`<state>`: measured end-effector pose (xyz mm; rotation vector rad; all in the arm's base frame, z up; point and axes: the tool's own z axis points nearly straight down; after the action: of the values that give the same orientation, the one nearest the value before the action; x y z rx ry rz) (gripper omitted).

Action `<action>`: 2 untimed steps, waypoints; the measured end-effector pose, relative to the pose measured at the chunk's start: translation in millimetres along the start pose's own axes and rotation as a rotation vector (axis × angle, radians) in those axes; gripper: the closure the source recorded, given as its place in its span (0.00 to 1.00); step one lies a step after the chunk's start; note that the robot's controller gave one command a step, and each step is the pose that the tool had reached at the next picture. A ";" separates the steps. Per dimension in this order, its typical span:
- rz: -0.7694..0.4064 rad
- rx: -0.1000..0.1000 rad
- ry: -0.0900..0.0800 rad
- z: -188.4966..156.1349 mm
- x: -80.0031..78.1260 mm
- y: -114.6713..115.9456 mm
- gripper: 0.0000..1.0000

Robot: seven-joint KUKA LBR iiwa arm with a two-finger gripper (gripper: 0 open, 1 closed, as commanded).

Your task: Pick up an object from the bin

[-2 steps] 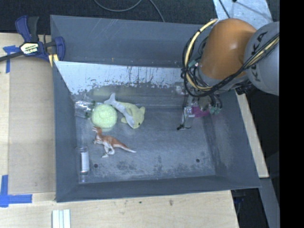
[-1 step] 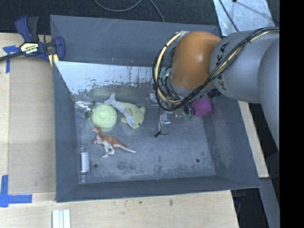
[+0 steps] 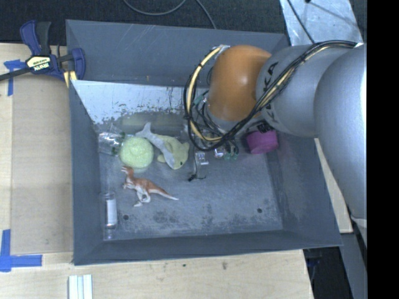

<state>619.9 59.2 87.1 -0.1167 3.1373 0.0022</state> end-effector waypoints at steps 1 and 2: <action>-0.023 -0.002 -0.002 -30.3 14.7 56.3 0.00; 0.030 0.000 -0.004 16.5 2.5 53.9 0.00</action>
Offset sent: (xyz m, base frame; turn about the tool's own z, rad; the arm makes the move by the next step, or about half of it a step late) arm -0.0087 0.0539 -0.0171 0.0305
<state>613.4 112.9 70.7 -0.0688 3.1343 0.0025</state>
